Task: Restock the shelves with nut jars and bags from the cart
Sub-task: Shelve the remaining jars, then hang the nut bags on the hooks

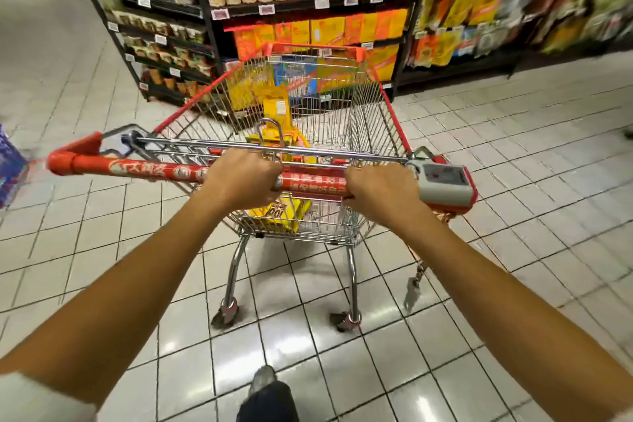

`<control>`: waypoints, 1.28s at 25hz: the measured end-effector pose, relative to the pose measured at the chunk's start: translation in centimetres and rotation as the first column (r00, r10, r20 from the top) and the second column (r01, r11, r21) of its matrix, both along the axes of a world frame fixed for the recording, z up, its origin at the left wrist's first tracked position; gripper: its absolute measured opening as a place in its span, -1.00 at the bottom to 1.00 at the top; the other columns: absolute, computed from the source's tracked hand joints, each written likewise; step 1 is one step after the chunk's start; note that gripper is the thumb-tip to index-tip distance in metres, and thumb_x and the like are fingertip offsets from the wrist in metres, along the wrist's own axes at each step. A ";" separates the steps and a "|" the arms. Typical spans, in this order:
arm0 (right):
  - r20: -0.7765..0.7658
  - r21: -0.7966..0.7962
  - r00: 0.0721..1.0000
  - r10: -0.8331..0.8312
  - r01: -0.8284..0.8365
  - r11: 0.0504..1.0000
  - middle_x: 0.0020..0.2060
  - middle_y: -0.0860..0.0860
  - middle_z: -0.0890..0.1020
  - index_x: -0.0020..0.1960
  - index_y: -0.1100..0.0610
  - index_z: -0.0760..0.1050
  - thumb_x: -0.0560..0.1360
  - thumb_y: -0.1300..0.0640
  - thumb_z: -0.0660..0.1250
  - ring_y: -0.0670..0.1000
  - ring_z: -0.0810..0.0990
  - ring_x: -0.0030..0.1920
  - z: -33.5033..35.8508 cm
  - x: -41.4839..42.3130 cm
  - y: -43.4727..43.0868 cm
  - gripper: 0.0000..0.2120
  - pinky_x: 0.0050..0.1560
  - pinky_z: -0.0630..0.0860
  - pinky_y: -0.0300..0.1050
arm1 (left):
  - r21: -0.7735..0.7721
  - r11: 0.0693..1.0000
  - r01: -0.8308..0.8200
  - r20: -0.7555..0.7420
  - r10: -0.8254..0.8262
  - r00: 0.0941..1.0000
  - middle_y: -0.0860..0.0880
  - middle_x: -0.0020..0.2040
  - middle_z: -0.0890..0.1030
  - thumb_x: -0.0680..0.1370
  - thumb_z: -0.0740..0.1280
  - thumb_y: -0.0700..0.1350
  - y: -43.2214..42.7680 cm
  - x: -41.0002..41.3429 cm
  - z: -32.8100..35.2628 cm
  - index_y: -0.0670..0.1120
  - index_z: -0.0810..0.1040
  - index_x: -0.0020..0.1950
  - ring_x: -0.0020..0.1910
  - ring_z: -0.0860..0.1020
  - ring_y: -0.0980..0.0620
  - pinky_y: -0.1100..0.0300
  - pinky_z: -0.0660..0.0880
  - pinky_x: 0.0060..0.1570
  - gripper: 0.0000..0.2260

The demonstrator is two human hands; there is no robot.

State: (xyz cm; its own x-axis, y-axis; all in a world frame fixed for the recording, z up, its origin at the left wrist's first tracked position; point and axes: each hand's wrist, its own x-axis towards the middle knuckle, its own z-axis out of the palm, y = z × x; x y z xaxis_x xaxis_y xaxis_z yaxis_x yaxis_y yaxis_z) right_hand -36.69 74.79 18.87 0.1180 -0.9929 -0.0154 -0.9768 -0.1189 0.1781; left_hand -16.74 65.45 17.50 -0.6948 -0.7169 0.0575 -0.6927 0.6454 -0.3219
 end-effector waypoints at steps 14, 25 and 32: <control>-0.088 -0.021 0.989 -0.120 0.118 0.993 -0.27 -0.03 0.49 0.07 0.13 0.39 0.56 -0.04 0.19 0.05 0.53 -0.28 -1.3 -17.4 -10.1 -0.76 -0.34 0.40 -0.12 | 0.133 0.989 0.060 -0.007 -0.059 0.998 0.01 -0.10 0.65 0.39 0.28 0.28 -15.4 -15.1 0.1 0.08 0.53 0.03 -0.06 0.61 -0.06 0.20 0.32 -0.30 -0.63; -0.148 -0.046 0.973 -0.179 0.174 0.984 -0.40 -0.11 0.32 0.10 0.11 0.38 0.56 -0.09 0.16 -0.02 0.44 -0.34 -1.4 -39.9 -21.5 -0.72 -0.39 0.36 -0.19 | 0.044 0.994 -0.099 -0.036 0.101 0.994 -0.15 -0.03 0.65 0.48 0.25 0.17 -28.0 -33.0 -0.7 -0.04 0.58 0.10 -0.02 0.62 -0.18 0.06 0.49 -0.09 -0.64; -0.067 -0.037 0.990 -0.122 0.119 0.992 -0.08 0.01 0.60 0.18 0.09 0.39 0.54 -0.10 0.21 0.07 0.60 -0.09 -1.1 -58.4 -25.8 -0.68 -0.21 0.45 -0.08 | 0.037 0.979 -0.200 -0.135 0.203 0.970 -0.13 -0.06 0.66 0.43 0.24 0.24 -28.9 -49.7 -1.3 -0.03 0.56 0.01 -0.05 0.63 -0.17 0.09 0.47 -0.17 -0.61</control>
